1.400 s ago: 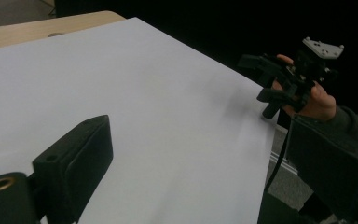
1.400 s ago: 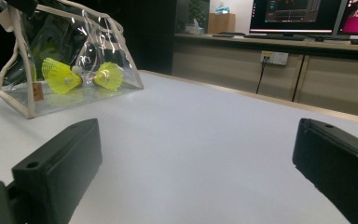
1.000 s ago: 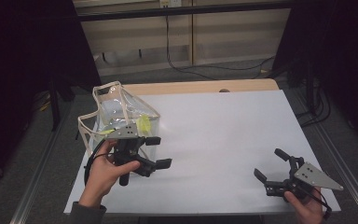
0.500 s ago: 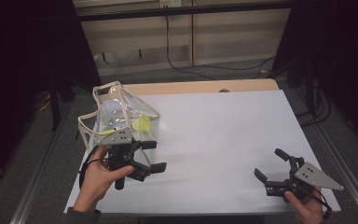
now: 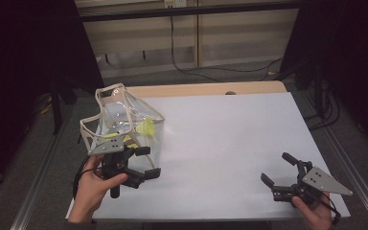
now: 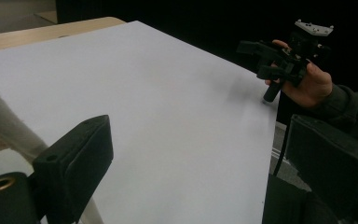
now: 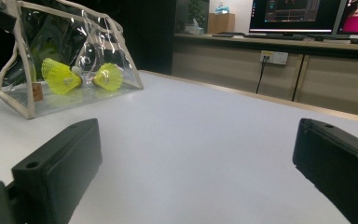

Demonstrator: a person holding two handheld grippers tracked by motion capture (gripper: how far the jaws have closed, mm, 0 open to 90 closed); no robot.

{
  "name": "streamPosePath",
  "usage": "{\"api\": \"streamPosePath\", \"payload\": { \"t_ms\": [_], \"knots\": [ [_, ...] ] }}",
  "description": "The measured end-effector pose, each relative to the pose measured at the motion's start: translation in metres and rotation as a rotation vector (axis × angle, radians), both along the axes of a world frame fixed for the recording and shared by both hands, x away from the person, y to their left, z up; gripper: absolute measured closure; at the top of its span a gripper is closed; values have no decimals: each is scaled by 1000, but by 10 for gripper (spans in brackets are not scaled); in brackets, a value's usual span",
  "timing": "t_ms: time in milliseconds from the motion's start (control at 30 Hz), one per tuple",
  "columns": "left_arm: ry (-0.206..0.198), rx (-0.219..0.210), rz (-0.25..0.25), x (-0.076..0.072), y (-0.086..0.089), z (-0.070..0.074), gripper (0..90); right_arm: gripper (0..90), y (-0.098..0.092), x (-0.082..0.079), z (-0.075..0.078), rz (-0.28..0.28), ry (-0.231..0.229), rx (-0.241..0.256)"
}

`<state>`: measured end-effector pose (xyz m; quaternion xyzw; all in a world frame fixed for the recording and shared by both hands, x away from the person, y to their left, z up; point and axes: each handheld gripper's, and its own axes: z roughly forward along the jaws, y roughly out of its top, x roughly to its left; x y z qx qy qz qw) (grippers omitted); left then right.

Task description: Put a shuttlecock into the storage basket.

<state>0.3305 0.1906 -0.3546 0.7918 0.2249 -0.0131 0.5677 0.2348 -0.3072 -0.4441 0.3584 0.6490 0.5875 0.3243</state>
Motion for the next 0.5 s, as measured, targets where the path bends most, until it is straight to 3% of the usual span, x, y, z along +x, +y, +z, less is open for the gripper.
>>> {"api": "streamPosePath", "payload": {
  "t_ms": [500],
  "knots": [
    [7,-7,13,-1,6,-11,70,9,0,0,0,0,-1,0]
  ]
}}
